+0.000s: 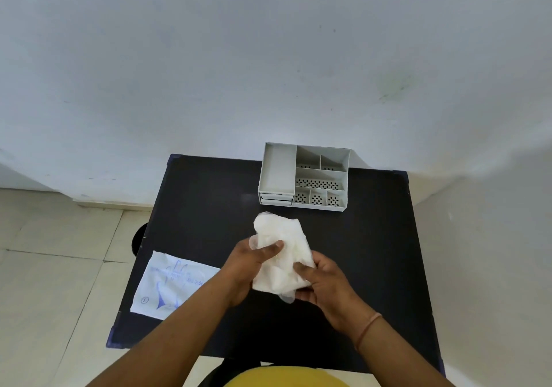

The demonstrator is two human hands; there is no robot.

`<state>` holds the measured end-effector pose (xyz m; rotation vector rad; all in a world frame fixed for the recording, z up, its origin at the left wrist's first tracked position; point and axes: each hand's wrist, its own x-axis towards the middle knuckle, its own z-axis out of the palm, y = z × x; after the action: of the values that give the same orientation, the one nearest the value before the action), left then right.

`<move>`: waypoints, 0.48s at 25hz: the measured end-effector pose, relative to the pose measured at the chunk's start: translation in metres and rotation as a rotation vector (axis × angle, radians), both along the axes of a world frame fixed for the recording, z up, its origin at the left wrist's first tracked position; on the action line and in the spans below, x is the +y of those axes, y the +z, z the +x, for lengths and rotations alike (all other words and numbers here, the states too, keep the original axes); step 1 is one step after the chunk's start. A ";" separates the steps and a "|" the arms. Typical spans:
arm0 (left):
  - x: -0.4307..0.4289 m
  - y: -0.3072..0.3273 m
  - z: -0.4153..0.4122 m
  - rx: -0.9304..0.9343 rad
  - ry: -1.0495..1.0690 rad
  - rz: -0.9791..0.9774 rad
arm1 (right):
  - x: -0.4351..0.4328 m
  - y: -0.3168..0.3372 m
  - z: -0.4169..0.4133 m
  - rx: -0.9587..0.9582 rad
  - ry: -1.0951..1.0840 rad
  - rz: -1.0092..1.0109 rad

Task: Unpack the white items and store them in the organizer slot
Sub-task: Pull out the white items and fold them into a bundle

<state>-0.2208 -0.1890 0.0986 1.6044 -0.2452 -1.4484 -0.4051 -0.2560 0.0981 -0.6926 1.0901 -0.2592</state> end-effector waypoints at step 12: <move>-0.011 -0.035 0.010 0.261 0.184 0.035 | 0.009 -0.020 0.034 -0.216 -0.317 0.219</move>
<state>-0.2110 -0.1997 0.0641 1.4066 0.0770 -1.5049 -0.3715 -0.2466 0.0781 -0.2864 0.9997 -0.4673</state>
